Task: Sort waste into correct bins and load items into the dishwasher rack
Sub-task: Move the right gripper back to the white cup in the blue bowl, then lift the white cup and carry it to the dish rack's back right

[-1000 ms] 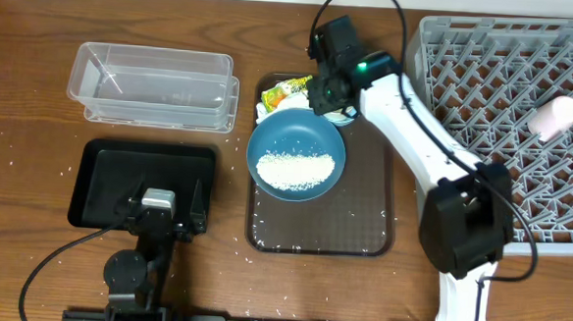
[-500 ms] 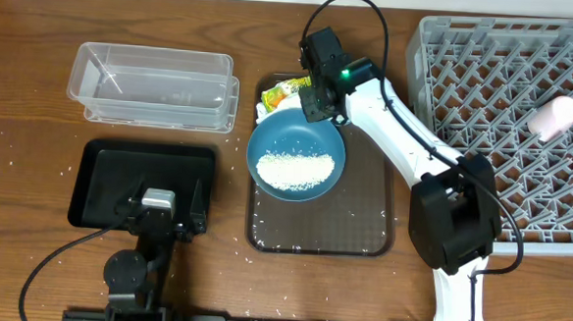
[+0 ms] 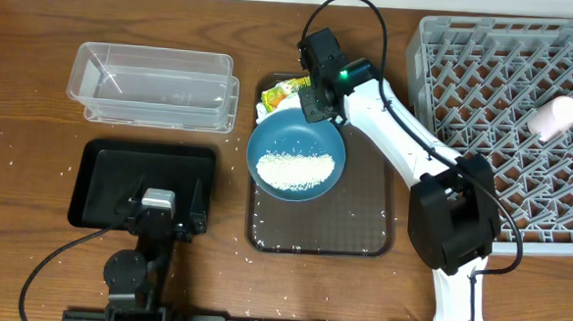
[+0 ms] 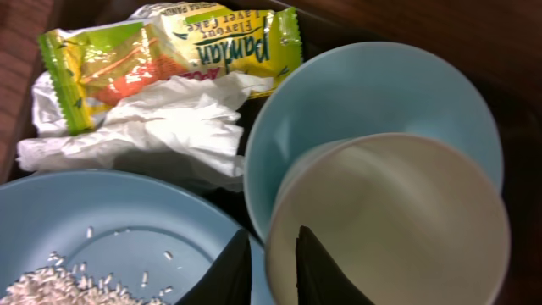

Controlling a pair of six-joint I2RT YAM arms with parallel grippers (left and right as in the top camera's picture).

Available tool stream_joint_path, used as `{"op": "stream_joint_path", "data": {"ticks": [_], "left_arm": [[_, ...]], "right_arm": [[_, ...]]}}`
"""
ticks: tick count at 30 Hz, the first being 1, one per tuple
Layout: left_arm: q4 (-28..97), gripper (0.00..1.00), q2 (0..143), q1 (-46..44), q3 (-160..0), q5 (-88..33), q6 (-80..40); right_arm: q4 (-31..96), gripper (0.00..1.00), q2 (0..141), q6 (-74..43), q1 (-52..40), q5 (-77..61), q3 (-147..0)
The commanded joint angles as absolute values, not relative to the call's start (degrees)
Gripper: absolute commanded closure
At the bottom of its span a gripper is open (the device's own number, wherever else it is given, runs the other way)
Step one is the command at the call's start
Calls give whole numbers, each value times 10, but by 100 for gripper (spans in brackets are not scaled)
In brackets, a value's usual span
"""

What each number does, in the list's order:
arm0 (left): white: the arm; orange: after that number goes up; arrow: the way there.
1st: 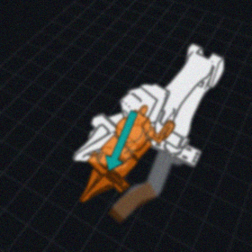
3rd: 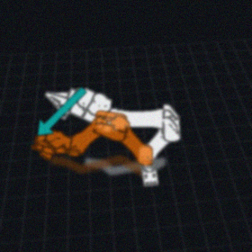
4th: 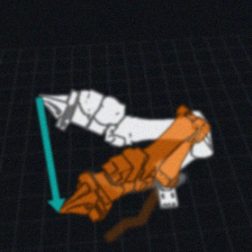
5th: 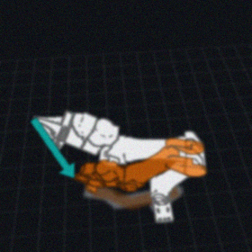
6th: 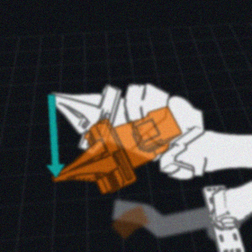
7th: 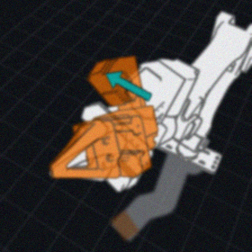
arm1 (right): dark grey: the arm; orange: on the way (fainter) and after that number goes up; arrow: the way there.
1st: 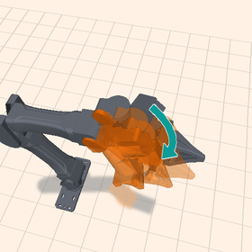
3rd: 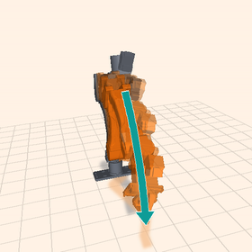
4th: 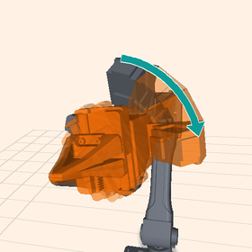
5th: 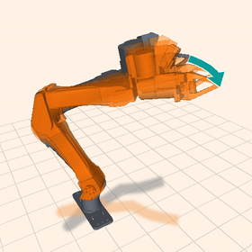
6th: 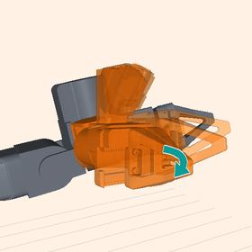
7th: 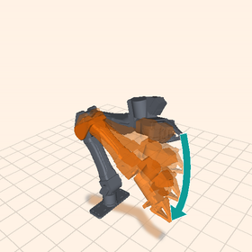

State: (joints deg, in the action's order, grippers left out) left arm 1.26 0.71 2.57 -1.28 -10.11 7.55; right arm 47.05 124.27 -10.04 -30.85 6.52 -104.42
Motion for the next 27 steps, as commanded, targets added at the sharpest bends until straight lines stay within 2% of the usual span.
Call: {"op": "stream_joint_path", "data": {"ticks": [1, 5, 17, 27], "left_arm": [[32, 4, 7, 28, -2, -107, 79], [32, 4, 7, 28, -2, -107, 79], [32, 4, 7, 28, -2, -107, 79], [32, 4, 7, 28, -2, -107, 79]], "right_arm": [[469, 82, 1253, -102, -320, 90, -1043], [468, 83, 1265, -103, -319, 90, -1043], [472, 99, 1261, -104, -320, 89, -1055], [509, 99, 1164, -107, -296, 102, -1099]]}}
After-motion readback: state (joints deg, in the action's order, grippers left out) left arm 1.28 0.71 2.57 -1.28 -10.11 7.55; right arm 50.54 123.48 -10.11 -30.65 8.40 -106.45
